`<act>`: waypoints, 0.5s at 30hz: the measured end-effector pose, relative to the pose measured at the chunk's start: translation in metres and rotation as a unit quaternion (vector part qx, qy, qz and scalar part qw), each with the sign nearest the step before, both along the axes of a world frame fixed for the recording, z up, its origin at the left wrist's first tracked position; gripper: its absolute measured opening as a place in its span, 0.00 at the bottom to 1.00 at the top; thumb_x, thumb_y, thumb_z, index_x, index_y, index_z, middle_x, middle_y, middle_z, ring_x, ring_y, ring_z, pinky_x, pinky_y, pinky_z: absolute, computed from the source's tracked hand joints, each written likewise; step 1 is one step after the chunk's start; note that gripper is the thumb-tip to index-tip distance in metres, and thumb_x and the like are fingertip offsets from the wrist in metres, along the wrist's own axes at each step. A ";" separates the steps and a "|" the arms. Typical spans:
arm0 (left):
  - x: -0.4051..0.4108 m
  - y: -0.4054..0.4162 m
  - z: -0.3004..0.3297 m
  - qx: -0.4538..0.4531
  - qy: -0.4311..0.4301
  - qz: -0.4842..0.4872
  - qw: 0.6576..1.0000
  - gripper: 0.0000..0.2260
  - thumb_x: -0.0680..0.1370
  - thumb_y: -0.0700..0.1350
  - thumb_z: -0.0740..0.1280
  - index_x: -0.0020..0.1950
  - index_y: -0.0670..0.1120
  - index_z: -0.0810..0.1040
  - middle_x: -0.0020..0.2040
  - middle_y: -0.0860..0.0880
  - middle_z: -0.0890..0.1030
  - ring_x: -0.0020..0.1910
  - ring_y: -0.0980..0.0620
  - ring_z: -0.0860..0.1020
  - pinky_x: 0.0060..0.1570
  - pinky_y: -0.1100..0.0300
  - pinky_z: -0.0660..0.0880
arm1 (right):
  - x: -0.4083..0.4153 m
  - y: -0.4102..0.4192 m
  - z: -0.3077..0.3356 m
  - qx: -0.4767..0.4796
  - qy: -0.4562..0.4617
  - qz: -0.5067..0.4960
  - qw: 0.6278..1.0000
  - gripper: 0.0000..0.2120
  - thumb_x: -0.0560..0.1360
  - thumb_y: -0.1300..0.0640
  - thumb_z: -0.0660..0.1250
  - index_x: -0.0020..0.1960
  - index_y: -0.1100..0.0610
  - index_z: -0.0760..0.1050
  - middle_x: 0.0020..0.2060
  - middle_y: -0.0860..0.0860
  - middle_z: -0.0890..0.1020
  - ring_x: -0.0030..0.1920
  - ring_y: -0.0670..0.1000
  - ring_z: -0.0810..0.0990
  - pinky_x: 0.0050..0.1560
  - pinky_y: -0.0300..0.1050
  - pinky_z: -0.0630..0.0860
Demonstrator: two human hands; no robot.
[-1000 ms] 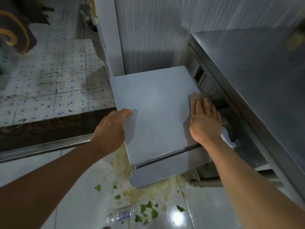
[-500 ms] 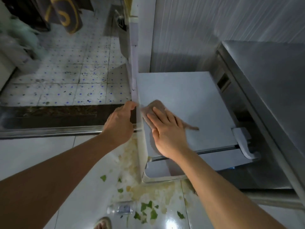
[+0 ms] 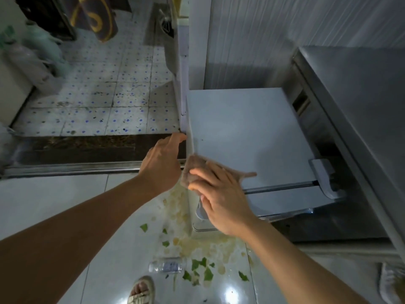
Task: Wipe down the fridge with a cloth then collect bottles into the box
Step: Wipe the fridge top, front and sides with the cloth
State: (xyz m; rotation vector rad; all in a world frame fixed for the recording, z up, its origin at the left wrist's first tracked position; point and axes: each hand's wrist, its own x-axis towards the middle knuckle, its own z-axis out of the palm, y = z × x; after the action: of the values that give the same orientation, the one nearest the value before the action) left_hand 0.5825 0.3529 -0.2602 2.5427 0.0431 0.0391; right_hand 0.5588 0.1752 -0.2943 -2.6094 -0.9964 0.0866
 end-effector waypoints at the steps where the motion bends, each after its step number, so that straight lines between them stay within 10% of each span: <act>1: -0.003 -0.005 0.000 0.001 0.000 -0.003 1.000 0.26 0.73 0.28 0.58 0.69 0.45 0.66 0.62 0.44 0.75 0.64 0.46 0.72 0.63 0.46 0.69 | -0.004 -0.007 0.000 -0.008 0.010 -0.003 1.000 0.16 0.76 0.55 0.57 0.62 0.46 0.73 0.69 0.42 0.67 0.72 0.52 0.62 0.74 0.52 0.56; 7: -0.025 -0.046 -0.003 0.022 0.005 -0.004 1.000 0.23 0.74 0.31 0.60 0.68 0.45 0.68 0.64 0.44 0.75 0.64 0.44 0.71 0.64 0.47 0.68 | 0.022 -0.100 0.004 -0.098 0.011 -0.181 0.979 0.25 0.79 0.50 0.45 0.77 0.45 0.51 0.77 0.46 0.52 0.77 0.50 0.50 0.75 0.52 0.46; 15: -0.059 -0.064 -0.027 0.039 -0.025 -0.009 0.999 0.23 0.71 0.30 0.64 0.65 0.43 0.73 0.66 0.47 0.75 0.66 0.45 0.69 0.66 0.48 0.66 | 0.023 -0.137 -0.004 -0.104 -0.014 -0.313 0.944 0.25 0.81 0.52 0.51 0.77 0.55 0.54 0.77 0.54 0.55 0.76 0.58 0.54 0.75 0.59 0.51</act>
State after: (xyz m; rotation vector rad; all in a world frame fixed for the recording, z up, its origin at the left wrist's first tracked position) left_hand 0.5236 0.2887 -0.2868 2.6196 -0.0015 0.0990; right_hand 0.5813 0.0385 -0.2981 -2.9948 -0.1278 -0.0046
